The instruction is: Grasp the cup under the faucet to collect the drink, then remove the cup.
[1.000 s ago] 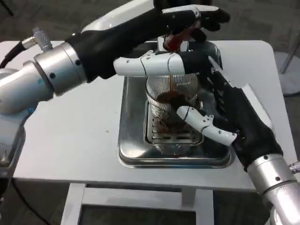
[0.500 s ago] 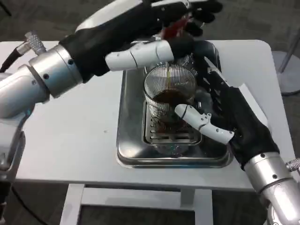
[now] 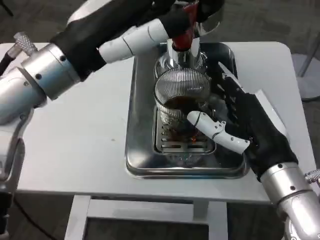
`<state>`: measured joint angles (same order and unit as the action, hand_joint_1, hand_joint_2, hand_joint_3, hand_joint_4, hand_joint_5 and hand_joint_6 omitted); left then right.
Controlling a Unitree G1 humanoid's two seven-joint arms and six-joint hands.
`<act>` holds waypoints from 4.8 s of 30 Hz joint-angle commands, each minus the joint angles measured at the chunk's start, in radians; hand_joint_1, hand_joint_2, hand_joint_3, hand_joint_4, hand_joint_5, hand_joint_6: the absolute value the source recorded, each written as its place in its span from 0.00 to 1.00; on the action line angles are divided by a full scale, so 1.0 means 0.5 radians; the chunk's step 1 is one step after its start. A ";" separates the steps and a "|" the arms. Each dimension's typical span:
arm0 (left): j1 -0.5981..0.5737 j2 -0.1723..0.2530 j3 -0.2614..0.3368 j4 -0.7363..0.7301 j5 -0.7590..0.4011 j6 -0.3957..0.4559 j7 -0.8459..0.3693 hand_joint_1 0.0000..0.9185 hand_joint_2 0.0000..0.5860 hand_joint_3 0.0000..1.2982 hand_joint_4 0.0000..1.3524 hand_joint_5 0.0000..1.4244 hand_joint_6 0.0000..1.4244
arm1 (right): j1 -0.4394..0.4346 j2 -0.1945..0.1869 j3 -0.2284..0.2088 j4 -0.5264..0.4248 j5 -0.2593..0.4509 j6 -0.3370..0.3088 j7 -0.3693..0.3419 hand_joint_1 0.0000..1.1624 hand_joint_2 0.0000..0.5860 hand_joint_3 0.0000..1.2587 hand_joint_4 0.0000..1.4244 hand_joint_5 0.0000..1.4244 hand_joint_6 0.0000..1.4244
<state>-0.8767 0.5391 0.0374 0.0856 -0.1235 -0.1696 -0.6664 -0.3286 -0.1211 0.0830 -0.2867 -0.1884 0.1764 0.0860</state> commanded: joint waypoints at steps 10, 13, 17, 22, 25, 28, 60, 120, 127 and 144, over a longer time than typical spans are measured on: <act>0.012 0.014 0.118 -0.177 -0.095 0.037 0.066 0.00 0.08 0.19 0.18 0.21 0.23 | -0.002 0.012 -0.006 -0.013 0.016 -0.028 -0.014 0.50 0.44 0.06 0.05 0.09 0.16; 0.017 0.016 0.142 -0.224 -0.113 0.052 0.067 0.00 0.08 0.19 0.18 0.22 0.24 | -0.004 0.010 -0.010 -0.014 0.018 -0.030 -0.015 0.50 0.45 0.06 0.05 0.09 0.16; 0.053 0.043 0.195 -0.326 -0.141 0.080 0.076 0.00 0.09 0.20 0.20 0.23 0.25 | -0.005 0.011 -0.019 -0.014 0.023 -0.035 -0.018 0.50 0.45 0.06 0.05 0.09 0.16; 0.155 0.090 0.281 -0.463 -0.150 0.094 0.109 0.00 0.09 0.22 0.23 0.26 0.28 | 0.000 0.012 -0.030 -0.020 0.030 -0.030 -0.018 0.49 0.45 0.06 0.05 0.09 0.16; 0.279 0.133 0.362 -0.573 -0.160 0.113 0.126 0.00 0.11 0.23 0.25 0.28 0.30 | 0.006 0.009 -0.035 -0.025 0.035 -0.028 -0.015 0.49 0.44 0.06 0.05 0.09 0.16; 0.392 0.181 0.430 -0.661 -0.156 0.130 0.124 0.00 0.11 0.24 0.25 0.29 0.31 | 0.018 0.001 -0.036 -0.041 0.045 -0.023 -0.009 0.49 0.44 0.06 0.05 0.09 0.16; 1.486 0.206 0.745 -0.651 -0.018 -0.013 0.275 0.00 0.13 0.24 0.26 0.30 0.32 | 0.063 -0.030 0.019 -0.057 0.004 0.015 0.007 0.53 0.39 0.00 0.03 0.09 0.20; 1.840 0.334 0.808 -0.546 -0.069 0.019 0.212 0.02 0.15 0.28 0.28 0.30 0.27 | -0.096 0.235 0.185 0.410 -0.215 -0.172 -0.365 0.54 0.38 0.00 0.01 0.07 0.17; 1.833 0.346 0.807 -0.521 -0.067 0.022 0.202 0.01 0.16 0.28 0.28 0.30 0.27 | -0.101 0.253 0.206 0.453 -0.264 -0.172 -0.424 0.57 0.36 0.00 0.04 0.13 0.23; 1.843 0.376 0.821 -0.484 -0.068 0.015 0.188 0.00 0.15 0.29 0.29 0.30 0.27 | -0.124 0.273 0.273 0.541 -0.373 -0.198 -0.508 0.58 0.36 0.00 0.05 0.15 0.26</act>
<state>0.0263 0.7098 0.4331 -0.1677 -0.1510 -0.1675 -0.5593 -0.4039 0.0015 0.2050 -0.0380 -0.3660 0.0738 -0.1678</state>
